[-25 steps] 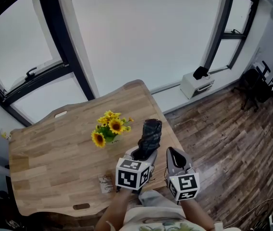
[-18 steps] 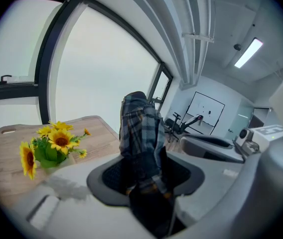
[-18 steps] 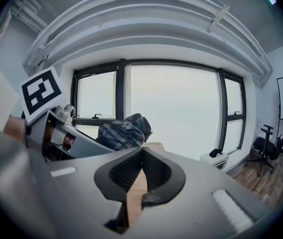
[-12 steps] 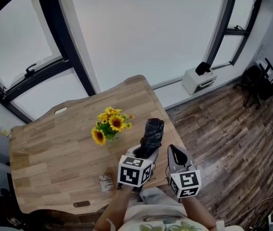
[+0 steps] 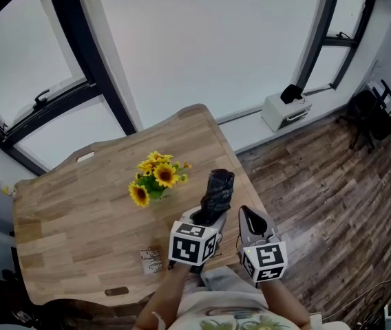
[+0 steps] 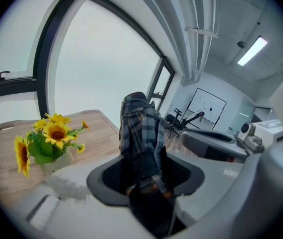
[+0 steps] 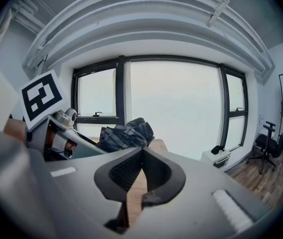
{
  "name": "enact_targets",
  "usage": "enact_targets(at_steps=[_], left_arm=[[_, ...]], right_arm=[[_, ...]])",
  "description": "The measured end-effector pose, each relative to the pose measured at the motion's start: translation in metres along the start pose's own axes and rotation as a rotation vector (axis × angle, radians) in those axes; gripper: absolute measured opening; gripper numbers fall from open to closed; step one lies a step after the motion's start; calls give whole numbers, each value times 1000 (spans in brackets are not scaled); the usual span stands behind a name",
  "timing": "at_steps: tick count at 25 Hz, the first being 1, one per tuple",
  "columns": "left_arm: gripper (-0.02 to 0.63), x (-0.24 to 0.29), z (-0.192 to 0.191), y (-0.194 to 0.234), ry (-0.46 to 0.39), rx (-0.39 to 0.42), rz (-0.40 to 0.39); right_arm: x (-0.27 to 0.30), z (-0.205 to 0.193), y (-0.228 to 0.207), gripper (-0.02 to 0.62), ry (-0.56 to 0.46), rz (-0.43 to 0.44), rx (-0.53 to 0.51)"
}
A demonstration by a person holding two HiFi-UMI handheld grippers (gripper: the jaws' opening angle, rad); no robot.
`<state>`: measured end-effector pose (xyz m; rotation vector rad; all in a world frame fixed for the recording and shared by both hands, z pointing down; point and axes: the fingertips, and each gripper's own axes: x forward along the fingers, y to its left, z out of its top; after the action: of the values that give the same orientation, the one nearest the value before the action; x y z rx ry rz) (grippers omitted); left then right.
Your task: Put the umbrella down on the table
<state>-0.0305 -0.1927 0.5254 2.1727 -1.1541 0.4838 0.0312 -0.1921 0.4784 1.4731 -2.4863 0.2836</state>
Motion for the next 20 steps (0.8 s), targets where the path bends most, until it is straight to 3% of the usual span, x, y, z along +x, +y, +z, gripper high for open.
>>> enact_targets(at_steps=[20], left_arm=[[194,23,-15,9,74,-20,-12]], right_arm=[[15,-19,-13,0,57,-1,33]])
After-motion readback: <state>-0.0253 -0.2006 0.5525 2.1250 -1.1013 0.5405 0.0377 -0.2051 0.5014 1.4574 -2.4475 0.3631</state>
